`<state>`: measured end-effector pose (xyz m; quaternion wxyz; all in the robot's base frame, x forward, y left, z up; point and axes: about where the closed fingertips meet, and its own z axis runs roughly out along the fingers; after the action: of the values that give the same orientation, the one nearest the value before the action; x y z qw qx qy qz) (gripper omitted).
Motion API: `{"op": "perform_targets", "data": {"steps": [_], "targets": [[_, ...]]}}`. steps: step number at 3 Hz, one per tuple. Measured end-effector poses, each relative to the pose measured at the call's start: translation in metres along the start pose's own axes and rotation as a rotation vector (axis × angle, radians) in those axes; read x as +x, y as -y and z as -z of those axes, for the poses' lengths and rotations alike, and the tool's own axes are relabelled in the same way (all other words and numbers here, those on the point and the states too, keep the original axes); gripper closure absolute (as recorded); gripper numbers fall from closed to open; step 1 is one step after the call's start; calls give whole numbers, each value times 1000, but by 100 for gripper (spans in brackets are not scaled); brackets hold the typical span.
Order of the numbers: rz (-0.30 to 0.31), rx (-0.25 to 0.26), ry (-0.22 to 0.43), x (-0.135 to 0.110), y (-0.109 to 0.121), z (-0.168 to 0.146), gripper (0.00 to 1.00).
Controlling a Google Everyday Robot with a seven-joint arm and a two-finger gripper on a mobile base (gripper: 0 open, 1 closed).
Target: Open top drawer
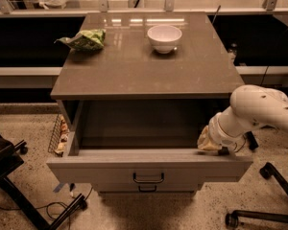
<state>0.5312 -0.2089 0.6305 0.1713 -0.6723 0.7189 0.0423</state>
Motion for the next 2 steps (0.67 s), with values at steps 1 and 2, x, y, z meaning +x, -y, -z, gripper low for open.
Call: {"op": "perform_targets", "data": {"steps": [1, 2], "targets": [[-15, -34, 4, -5, -35, -2, 100], [-22, -55, 9, -8, -52, -3, 100]]}}
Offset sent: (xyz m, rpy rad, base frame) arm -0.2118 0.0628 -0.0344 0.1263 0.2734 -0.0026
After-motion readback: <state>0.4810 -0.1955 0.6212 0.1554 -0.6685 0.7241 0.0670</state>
